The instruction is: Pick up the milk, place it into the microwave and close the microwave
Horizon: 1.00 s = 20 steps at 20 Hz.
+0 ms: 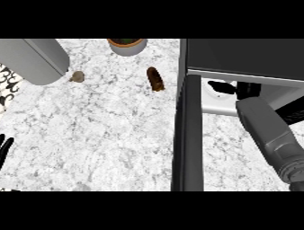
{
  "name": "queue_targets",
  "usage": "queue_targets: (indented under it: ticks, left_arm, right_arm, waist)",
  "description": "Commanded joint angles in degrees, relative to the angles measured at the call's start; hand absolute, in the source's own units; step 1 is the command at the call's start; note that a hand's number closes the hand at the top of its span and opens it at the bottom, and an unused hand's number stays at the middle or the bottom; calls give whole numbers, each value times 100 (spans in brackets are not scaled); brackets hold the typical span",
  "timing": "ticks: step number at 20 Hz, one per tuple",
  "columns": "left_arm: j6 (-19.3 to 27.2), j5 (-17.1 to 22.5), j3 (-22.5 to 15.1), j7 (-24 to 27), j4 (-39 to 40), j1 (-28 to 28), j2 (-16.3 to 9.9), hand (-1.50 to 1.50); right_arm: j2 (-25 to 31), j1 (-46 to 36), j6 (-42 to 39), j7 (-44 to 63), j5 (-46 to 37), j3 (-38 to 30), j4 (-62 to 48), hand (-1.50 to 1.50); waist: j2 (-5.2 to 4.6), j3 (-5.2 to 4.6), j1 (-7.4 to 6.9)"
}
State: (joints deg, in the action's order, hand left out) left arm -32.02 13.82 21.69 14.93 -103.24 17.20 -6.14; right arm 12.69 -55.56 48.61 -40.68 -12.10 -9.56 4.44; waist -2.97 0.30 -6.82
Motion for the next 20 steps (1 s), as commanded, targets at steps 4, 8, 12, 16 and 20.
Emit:
queue_targets:
  ticks: [4,8,12,16,20]
  left_arm:
    - [-83,-14,-62,70,26,72,59,-150]
    - [-55,-141,-100,178,-8,40,98,-150]
    - [-12,-258,-18,391,137,125,168,-150]
    - [-125,-198,4,457,-201,478,223,-150]
    - [-73,-285,44,525,272,159,177,-150]
  right_arm:
    - [-243,-20,104,9,-35,5,-25,-150]
    - [-20,95,-198,-137,-22,-24,46,-150]
    - [-250,299,-148,-322,34,-92,126,-150]
    - [-105,492,-373,-536,174,-255,238,-150]
    - [-25,568,-910,-659,194,-272,250,-150]
  waist:
    - [53,-2,46]
    - [49,1,92]
    - [90,-6,181]
    - [116,-2,191]
    - [147,-12,360]
